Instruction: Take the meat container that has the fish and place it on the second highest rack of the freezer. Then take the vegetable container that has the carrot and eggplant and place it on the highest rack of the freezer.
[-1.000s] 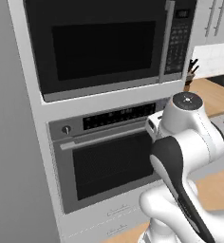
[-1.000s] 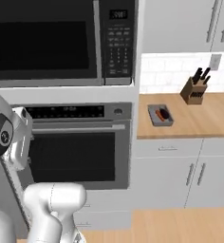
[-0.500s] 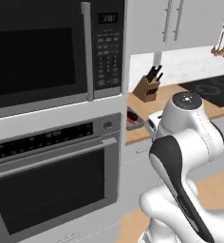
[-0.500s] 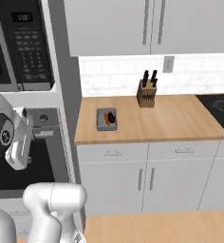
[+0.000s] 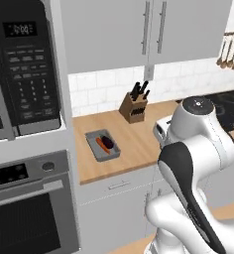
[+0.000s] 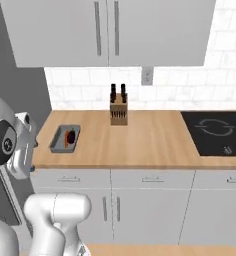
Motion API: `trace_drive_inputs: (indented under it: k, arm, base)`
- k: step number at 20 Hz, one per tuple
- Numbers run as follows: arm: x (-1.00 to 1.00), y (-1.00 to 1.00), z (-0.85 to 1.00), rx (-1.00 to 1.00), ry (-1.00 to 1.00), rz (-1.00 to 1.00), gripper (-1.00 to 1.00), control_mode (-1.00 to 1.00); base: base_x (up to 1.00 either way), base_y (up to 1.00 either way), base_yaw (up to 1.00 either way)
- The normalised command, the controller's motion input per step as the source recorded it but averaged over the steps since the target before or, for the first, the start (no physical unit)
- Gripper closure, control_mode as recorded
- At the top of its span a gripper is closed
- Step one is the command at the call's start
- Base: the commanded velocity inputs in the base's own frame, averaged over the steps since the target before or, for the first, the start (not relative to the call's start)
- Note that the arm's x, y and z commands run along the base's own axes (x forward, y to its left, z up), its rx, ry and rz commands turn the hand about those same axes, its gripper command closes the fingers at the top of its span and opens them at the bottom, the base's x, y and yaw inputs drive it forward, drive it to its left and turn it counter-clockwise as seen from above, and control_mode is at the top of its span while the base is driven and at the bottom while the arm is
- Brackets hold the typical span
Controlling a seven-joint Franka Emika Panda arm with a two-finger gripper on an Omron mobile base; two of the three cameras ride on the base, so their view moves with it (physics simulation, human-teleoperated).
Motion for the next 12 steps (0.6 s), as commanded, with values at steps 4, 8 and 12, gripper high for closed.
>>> trace_drive_inputs:
  k: [4,8,12]
  arm:
    - [0.0,0.0,0.0,0.0,0.0,0.0,-1.0,1.0]
    - [0.0,0.0,0.0,0.0,0.0,0.0,-1.0,1.0]
    - [0.0,0.0,0.0,0.0,0.0,0.0,-1.0,1.0]
  base:
    - [0.8,-0.16,0.26]
    - [0.35,0.05,0.09]
    - [0.59,0.0,0.05]
